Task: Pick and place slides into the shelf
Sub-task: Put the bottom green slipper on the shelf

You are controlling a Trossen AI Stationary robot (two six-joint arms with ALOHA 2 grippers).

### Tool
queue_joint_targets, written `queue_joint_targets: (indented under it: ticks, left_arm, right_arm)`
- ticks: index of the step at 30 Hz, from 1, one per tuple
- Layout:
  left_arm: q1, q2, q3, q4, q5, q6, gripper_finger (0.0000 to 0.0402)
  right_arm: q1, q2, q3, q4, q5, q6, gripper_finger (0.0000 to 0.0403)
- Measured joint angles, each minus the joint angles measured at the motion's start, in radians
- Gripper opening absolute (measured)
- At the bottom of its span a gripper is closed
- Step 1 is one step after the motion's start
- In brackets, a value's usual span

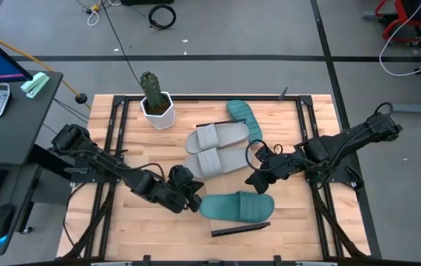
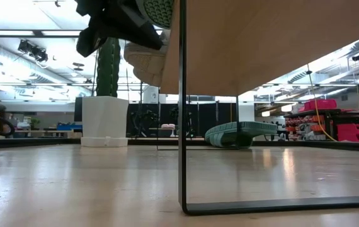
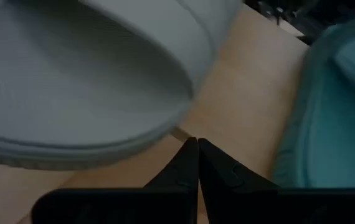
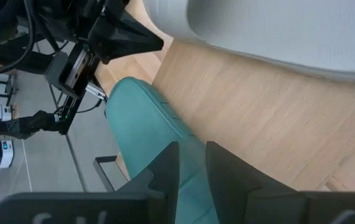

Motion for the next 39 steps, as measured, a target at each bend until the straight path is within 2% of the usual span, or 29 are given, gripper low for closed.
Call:
queue_joint_targets:
  ticks: [15,39]
  left_arm:
    - [-0.058,0.0,0.0,0.078,0.004,0.048,0.0008]
    - [-0.137,0.0,0.0,0.15,0.003,-0.004,0.0013]
  right_arm:
    - [0.0,0.0,0.0,0.005,0.003,0.002,0.0085]
    - [0.0,0.0,0.0,0.004,0.005,0.003,0.0085]
